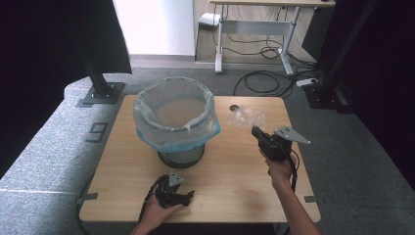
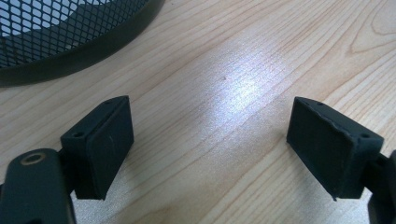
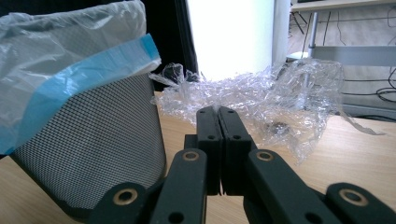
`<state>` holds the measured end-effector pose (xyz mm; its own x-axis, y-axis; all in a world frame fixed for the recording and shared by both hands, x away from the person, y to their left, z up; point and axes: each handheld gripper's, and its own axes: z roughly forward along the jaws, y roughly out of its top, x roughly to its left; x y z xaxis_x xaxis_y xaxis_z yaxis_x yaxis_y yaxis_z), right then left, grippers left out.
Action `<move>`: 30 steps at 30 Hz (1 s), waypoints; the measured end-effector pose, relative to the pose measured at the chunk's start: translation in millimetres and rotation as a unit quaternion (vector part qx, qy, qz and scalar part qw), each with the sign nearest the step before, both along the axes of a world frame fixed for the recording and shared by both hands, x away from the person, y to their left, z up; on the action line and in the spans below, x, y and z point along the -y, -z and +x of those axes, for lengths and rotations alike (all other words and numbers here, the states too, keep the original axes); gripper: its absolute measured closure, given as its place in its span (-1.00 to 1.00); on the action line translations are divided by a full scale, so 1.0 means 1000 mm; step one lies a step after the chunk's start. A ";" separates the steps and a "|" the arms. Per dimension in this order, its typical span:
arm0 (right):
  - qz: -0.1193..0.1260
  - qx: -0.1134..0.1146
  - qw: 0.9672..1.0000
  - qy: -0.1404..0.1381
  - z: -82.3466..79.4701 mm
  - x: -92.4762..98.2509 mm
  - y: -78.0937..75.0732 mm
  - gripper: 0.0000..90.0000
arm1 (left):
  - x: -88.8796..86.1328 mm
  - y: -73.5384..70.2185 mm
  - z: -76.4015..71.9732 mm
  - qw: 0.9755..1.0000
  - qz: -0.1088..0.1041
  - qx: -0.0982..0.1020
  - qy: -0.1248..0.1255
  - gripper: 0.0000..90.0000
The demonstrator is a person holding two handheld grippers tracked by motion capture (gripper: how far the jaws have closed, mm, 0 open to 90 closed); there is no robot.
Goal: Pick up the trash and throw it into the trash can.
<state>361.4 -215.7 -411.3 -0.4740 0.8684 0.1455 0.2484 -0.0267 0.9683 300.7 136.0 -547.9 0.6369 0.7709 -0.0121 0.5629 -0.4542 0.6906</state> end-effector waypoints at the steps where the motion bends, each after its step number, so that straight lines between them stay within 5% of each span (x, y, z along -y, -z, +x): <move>1: 0.000 0.001 1.000 -0.001 0.000 -0.001 -0.001 0.95 | 0.000 0.000 0.000 1.000 0.000 0.000 0.000 -0.67; 30: 0.029 0.046 0.998 -0.018 -0.014 -0.006 -0.030 0.95 | 0.000 0.000 0.000 1.000 0.001 -0.002 0.001 -0.67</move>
